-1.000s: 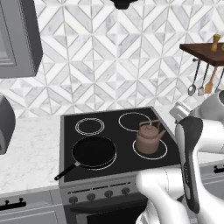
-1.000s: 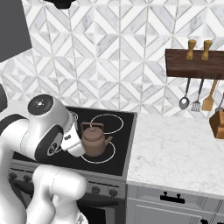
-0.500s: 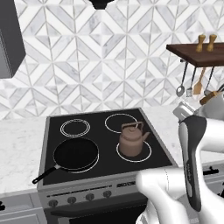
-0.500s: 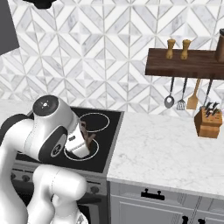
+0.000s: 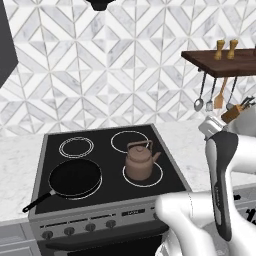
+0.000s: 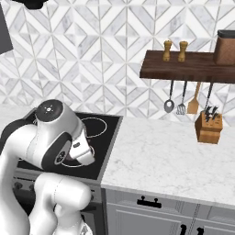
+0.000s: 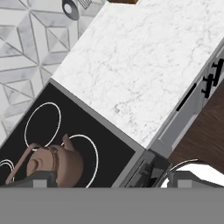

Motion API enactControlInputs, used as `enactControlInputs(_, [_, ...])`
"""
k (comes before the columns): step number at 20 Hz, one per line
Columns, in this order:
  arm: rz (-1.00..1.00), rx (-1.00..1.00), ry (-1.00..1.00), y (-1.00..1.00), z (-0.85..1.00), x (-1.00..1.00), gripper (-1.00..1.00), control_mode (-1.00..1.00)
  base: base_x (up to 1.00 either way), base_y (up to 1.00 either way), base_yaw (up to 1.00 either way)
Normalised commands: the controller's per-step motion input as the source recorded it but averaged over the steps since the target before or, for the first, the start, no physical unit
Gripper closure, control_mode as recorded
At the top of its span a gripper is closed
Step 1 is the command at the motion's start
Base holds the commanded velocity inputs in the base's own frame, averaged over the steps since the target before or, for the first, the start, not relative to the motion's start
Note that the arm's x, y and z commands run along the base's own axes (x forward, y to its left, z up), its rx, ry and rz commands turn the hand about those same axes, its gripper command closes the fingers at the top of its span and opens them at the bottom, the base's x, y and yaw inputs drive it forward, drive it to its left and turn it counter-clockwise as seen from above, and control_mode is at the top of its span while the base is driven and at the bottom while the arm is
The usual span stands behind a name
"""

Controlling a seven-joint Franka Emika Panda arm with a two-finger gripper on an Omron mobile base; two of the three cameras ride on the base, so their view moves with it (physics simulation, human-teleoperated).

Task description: Pick the kettle from the counter and place it on a stove burner. Then turn the burner on.

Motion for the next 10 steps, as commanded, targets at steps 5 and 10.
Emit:
enactControlInputs(5, [0.00, 0.00, 0.00, 0.37, 0.00, -0.19, -1.00, -1.00, 0.00, 0.00, 0.00])
enactControlInputs(10, [0.11, -0.13, 0.00, 1.00, -0.09, -0.37, -1.00, -1.00, 0.00, 0.00, 0.00])
